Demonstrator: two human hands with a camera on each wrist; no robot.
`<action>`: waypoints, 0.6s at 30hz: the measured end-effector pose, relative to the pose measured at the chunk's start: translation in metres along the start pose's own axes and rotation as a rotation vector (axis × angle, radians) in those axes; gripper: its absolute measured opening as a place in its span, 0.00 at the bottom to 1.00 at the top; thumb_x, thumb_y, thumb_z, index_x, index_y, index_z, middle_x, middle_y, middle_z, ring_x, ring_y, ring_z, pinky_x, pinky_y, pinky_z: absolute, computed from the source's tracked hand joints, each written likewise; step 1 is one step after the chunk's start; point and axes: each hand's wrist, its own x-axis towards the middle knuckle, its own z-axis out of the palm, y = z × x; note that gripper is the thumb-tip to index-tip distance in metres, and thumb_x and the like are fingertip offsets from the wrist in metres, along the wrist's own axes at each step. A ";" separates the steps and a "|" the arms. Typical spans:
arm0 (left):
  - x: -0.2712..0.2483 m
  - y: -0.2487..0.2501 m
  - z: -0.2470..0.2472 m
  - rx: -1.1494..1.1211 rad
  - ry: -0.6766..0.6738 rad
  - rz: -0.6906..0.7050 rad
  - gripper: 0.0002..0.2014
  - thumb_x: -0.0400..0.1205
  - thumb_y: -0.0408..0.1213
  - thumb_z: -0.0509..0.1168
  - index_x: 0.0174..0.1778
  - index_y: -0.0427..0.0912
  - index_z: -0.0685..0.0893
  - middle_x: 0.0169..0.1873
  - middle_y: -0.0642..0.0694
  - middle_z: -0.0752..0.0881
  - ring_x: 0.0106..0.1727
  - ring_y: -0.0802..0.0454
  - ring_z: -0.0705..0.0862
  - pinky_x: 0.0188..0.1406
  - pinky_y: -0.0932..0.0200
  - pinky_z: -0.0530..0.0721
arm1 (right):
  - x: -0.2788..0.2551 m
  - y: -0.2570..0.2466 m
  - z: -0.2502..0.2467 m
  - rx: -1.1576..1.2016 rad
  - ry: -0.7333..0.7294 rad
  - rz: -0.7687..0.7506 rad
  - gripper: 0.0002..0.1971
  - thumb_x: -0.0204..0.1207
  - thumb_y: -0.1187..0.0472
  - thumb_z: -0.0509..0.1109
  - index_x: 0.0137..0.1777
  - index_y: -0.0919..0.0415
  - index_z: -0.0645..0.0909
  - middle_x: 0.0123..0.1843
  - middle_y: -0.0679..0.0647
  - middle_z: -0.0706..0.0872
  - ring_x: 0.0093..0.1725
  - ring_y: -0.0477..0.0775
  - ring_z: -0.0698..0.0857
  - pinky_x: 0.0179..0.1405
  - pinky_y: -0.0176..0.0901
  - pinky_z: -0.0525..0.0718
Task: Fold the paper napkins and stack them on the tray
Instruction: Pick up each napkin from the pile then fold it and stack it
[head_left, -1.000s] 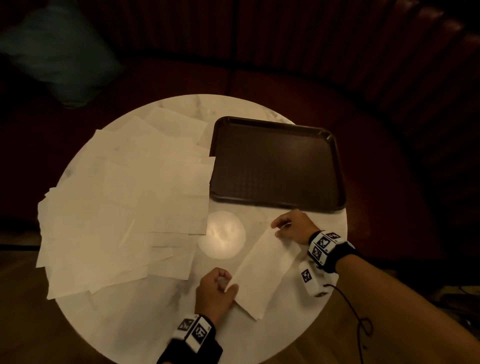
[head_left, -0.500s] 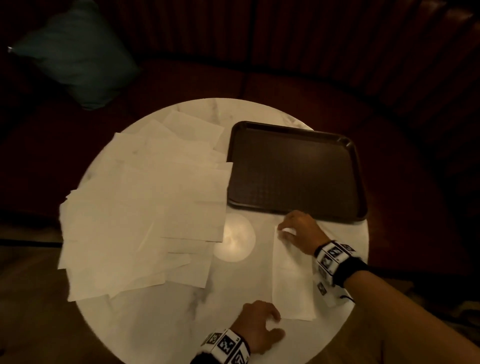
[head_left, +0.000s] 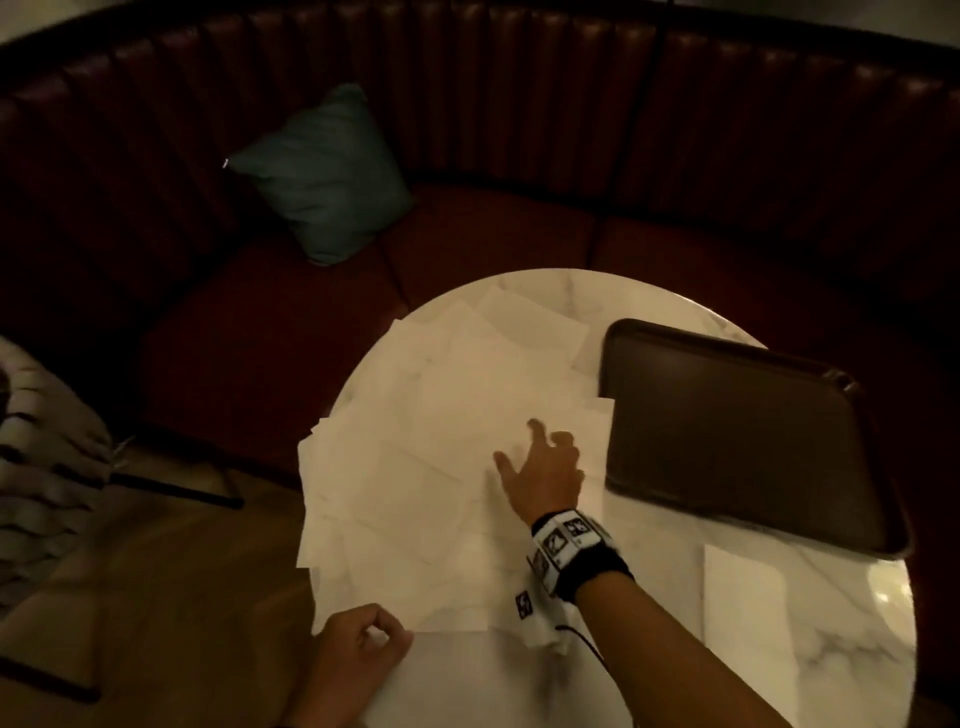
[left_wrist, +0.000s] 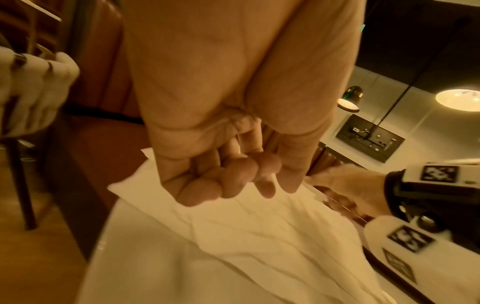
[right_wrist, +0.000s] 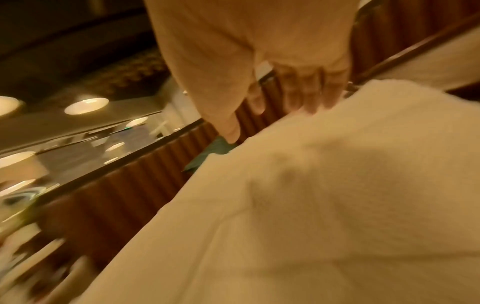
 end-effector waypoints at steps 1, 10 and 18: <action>0.002 -0.006 -0.009 -0.044 0.015 0.005 0.25 0.68 0.25 0.75 0.13 0.57 0.80 0.08 0.49 0.75 0.13 0.65 0.70 0.17 0.74 0.64 | 0.010 -0.009 0.001 0.030 -0.003 0.145 0.36 0.72 0.39 0.68 0.76 0.54 0.62 0.72 0.62 0.67 0.71 0.65 0.69 0.69 0.61 0.71; 0.026 -0.049 -0.048 -0.141 0.004 -0.056 0.14 0.66 0.30 0.76 0.22 0.52 0.83 0.09 0.54 0.65 0.13 0.61 0.63 0.17 0.70 0.59 | 0.012 -0.044 0.047 0.051 -0.204 0.353 0.55 0.66 0.39 0.75 0.81 0.66 0.48 0.79 0.66 0.62 0.76 0.67 0.68 0.71 0.57 0.73; 0.029 -0.055 -0.059 -0.164 -0.002 -0.120 0.13 0.69 0.26 0.74 0.23 0.43 0.82 0.12 0.55 0.63 0.16 0.63 0.63 0.27 0.64 0.65 | 0.004 -0.052 0.067 0.045 0.006 0.260 0.23 0.74 0.49 0.69 0.67 0.55 0.71 0.64 0.58 0.76 0.63 0.62 0.79 0.64 0.55 0.73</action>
